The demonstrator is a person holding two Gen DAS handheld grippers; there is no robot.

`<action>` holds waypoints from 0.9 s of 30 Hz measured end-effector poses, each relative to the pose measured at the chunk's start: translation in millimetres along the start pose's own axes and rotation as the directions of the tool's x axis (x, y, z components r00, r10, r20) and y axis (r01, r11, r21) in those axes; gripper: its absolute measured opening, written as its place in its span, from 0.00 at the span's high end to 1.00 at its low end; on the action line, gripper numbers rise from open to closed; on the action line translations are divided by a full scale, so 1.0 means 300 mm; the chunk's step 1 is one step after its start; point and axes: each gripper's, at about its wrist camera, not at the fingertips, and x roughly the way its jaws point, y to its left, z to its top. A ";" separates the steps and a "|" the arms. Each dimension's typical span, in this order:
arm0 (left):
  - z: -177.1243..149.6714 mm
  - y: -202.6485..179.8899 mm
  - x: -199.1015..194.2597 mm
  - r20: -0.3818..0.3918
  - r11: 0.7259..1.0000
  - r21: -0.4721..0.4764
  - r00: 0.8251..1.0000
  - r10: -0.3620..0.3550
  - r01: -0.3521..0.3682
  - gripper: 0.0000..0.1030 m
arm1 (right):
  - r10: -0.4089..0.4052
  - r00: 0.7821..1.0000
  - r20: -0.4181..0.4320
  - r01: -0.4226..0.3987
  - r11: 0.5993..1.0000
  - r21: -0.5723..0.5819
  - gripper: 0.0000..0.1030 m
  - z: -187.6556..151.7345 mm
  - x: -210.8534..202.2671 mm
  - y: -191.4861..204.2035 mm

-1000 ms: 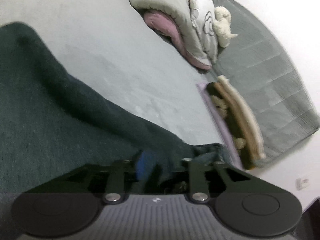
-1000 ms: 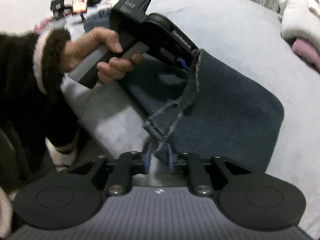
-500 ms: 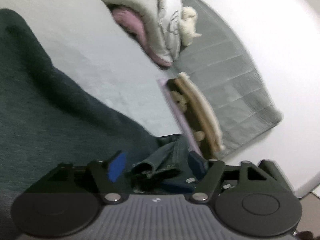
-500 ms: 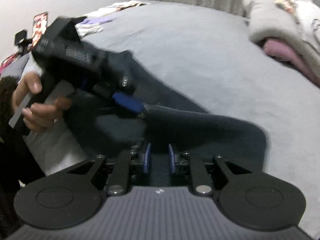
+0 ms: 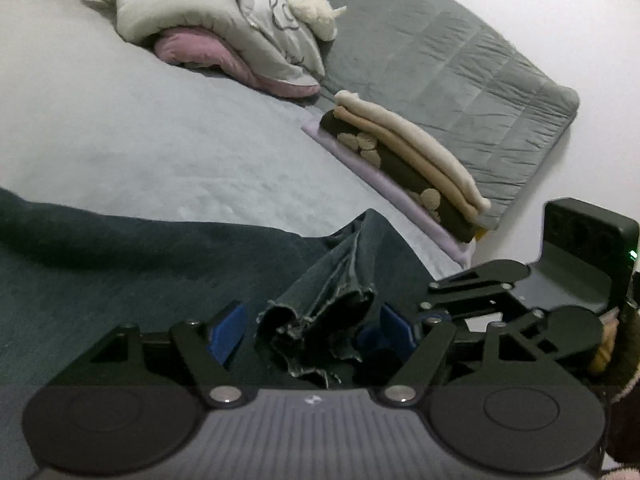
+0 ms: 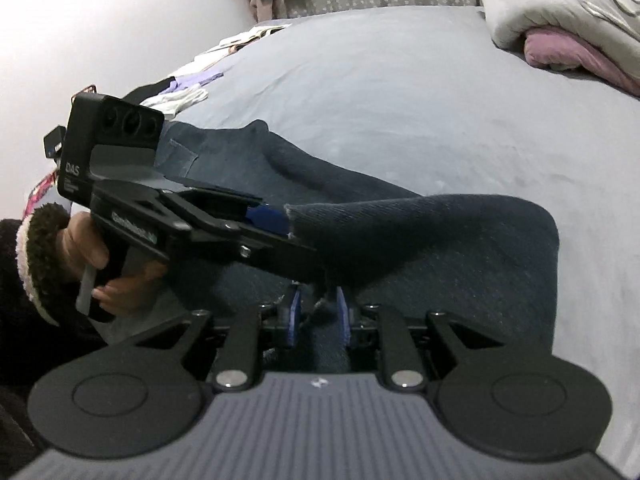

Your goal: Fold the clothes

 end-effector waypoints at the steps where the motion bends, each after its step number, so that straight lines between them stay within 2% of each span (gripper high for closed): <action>1: 0.009 -0.011 0.013 -0.004 1.000 -0.006 1.000 0.024 -0.024 0.41 | -0.002 1.000 0.002 0.002 1.000 -0.001 0.80 0.000 -0.005 0.005; 2: 0.016 -0.020 0.022 -0.016 0.999 -0.014 0.999 0.044 -0.044 0.66 | -0.005 1.000 0.003 0.005 1.000 -0.003 0.80 0.000 -0.010 0.011; 3: 0.022 -0.026 0.026 -0.033 0.998 -0.026 0.998 0.057 -0.058 0.78 | -0.011 1.000 0.005 0.011 1.000 -0.006 0.79 -0.001 -0.018 0.013; 4: 0.028 -0.032 0.030 -0.051 0.997 -0.037 0.996 0.070 -0.072 0.87 | -0.015 1.000 0.007 0.015 1.000 -0.008 0.79 -0.004 -0.025 0.015; 5: 0.037 -0.040 0.024 -0.061 0.996 -0.049 0.995 0.077 -0.081 0.90 | -0.025 1.000 0.011 0.025 1.000 -0.012 0.79 -0.006 -0.039 0.015; 8: 0.082 -0.064 -0.035 -0.060 0.995 -0.070 0.996 0.066 -0.070 0.90 | -0.048 0.998 0.036 0.049 0.999 -0.022 0.78 0.003 -0.095 0.007; 11: 0.170 -0.076 -0.133 -0.043 0.995 -0.076 0.997 0.065 -0.068 0.90 | -0.036 0.995 0.092 0.039 0.999 -0.032 0.76 0.027 -0.168 0.005; 14: 0.262 -0.017 -0.226 -0.053 0.987 -0.115 0.993 0.105 -0.110 0.90 | -0.020 0.989 0.147 0.026 0.999 -0.042 0.72 0.063 -0.213 0.009; 16: 0.310 0.042 -0.260 -0.089 0.977 -0.154 0.987 0.137 -0.150 0.90 | -0.012 0.985 0.174 0.020 0.999 -0.042 0.71 0.082 -0.226 0.010; 18: 0.337 0.120 -0.280 -0.142 0.956 -0.201 0.972 0.188 -0.214 0.90 | -0.008 0.984 0.181 0.016 0.999 -0.046 0.70 0.106 -0.208 0.012; 22: 0.318 0.238 -0.286 -0.223 0.920 -0.282 0.951 0.214 -0.273 0.87 | -0.032 0.987 0.156 0.043 0.996 -0.073 0.70 0.124 -0.119 0.025; 24: 0.298 0.254 -0.279 -0.246 0.908 -0.265 0.933 0.261 -0.324 0.80 | -0.054 0.990 0.130 0.066 0.994 -0.085 0.70 0.115 -0.042 0.028; 26: 0.278 0.255 -0.278 -0.258 0.886 -0.213 0.898 0.356 -0.412 0.69 | -0.077 0.988 0.133 0.089 0.992 -0.091 0.70 0.112 -0.021 0.027; 27: 0.274 0.250 -0.287 -0.248 0.877 -0.196 0.887 0.388 -0.439 0.67 | -0.088 0.987 0.137 0.101 0.990 -0.093 0.70 0.110 -0.015 0.027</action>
